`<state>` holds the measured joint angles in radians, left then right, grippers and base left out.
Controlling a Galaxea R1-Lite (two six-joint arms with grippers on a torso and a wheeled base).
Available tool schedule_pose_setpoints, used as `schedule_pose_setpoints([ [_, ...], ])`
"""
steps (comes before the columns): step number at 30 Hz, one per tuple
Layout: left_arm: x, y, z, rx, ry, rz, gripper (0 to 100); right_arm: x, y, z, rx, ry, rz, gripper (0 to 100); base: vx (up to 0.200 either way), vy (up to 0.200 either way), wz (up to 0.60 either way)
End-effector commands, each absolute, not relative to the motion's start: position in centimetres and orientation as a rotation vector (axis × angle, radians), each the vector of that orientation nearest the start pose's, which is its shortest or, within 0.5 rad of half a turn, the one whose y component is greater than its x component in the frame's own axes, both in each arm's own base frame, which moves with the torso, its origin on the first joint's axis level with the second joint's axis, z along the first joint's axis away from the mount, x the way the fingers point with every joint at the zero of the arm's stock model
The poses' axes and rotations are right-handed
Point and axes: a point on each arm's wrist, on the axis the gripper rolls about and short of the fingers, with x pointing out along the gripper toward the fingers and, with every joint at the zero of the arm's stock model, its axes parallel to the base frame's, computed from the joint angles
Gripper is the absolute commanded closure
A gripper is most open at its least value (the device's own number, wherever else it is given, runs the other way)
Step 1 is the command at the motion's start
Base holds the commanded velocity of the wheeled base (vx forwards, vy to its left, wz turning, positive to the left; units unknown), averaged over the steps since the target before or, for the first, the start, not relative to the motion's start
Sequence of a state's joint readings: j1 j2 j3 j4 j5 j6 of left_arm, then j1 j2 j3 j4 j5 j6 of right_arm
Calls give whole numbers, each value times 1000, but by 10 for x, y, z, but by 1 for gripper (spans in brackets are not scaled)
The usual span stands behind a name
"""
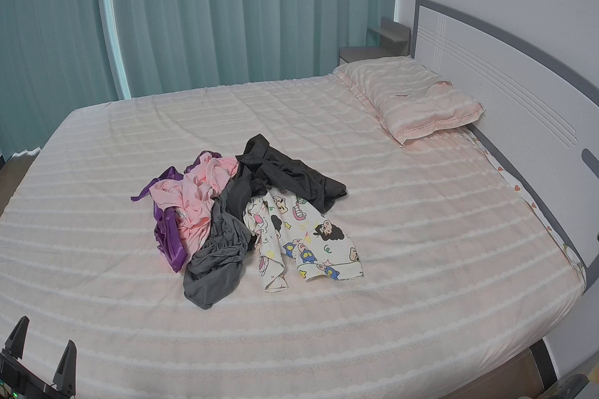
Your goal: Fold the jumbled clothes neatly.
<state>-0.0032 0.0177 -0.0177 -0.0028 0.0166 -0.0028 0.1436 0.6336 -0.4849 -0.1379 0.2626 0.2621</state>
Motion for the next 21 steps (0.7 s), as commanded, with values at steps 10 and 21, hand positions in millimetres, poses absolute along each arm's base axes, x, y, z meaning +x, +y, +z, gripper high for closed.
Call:
schedule_pose_setpoints([
  [10, -22, 0, 76, -3, 6, 14, 0, 355, 167, 48, 486, 641, 353, 0, 0, 0, 0],
  [21, -22, 0, 76, -3, 6, 14, 0, 403, 195, -20, 468, 763, 314, 0, 0, 0, 0],
])
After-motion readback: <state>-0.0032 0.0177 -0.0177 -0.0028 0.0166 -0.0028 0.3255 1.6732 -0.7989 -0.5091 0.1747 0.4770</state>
